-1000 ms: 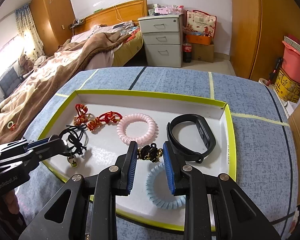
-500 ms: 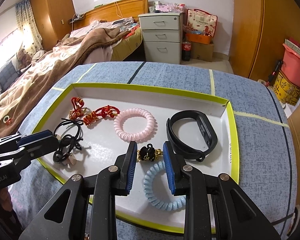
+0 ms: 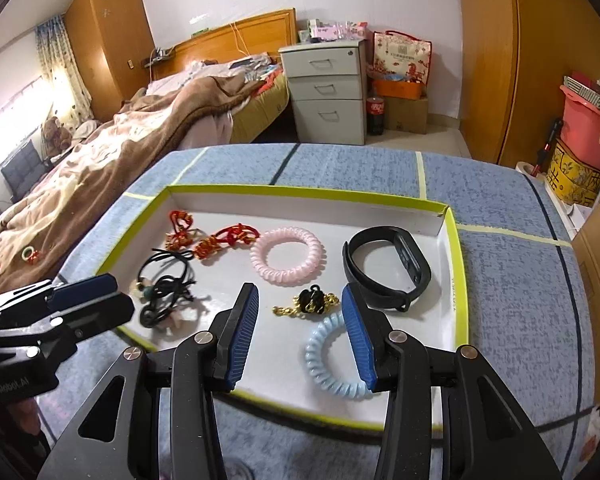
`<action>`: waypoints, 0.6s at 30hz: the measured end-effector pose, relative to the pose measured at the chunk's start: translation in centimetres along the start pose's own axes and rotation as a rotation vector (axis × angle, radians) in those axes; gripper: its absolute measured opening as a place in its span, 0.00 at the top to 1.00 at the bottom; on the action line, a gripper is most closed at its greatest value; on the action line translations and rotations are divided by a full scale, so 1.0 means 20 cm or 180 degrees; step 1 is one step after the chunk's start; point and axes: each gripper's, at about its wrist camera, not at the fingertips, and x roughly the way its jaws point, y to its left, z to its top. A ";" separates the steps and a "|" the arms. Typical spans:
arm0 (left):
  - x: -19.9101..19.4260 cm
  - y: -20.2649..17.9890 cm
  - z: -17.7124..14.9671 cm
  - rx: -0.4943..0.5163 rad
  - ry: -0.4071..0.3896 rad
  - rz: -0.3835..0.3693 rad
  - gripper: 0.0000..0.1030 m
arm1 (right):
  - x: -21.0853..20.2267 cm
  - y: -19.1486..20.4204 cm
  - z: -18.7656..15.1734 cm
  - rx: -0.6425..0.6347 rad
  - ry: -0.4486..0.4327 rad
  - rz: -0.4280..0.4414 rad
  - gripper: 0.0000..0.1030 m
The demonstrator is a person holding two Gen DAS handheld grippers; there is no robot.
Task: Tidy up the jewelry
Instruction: 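Carry both items into the green box and open both grippers, then grasp the grey elastic with flower charm with the right gripper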
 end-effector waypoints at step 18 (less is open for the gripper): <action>-0.21 -0.09 -0.15 0.0146 -0.0156 0.0132 0.53 | -0.26 0.07 -0.16 -0.0022 -0.0161 0.0011 0.57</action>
